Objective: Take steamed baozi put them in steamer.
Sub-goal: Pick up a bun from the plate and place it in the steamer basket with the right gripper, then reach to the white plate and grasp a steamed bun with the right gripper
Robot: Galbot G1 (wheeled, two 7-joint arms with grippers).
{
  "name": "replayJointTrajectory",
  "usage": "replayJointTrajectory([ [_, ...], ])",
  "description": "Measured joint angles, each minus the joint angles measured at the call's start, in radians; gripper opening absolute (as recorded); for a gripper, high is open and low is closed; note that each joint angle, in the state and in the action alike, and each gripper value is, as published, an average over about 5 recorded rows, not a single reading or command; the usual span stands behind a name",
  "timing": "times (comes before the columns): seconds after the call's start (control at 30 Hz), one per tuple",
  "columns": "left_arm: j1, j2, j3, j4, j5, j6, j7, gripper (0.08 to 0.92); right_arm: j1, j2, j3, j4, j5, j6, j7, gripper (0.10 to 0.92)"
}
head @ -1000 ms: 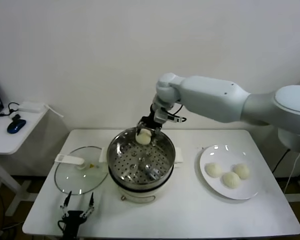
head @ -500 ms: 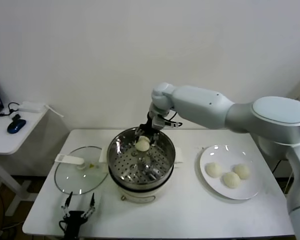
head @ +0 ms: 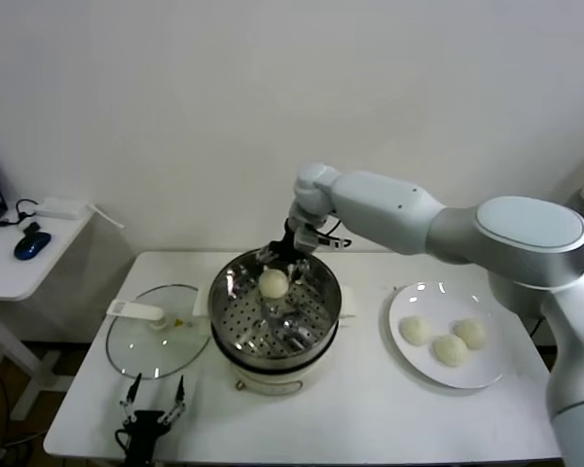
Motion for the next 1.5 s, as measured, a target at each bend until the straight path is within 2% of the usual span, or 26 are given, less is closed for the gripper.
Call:
replayJointTrajectory([
  [0.27, 0.01, -0.001, 0.001, -0.014, 0.004, 0.002, 0.0, 0.823, 0.144, -0.079, -0.157, 0.089, 0.279, -0.163, -0.066, 0.823],
  [0.57, 0.015, -0.001, -0.001, -0.018, 0.005, 0.002, 0.0, 0.823, 0.286, -0.22, -0.345, 0.229, 0.588, -0.585, -0.04, 0.823],
  [0.73, 0.015, -0.001, 0.0, -0.018, 0.005, 0.001, 0.0, 0.823, 0.308, -0.304, -0.399, 0.317, 0.69, -0.787, -0.032, 0.823],
  [1.0, 0.017, -0.001, -0.004, -0.008, 0.005, 0.0, 0.0, 0.823, 0.265, -0.422, -0.422, 0.371, 0.702, -0.945, -0.059, 0.823],
  [1.5, 0.021, -0.003, -0.008, 0.008, 0.021, -0.009, -0.001, 0.823, 0.067, -0.538, -0.356, 0.346, 0.567, -1.05, -0.049, 0.823],
])
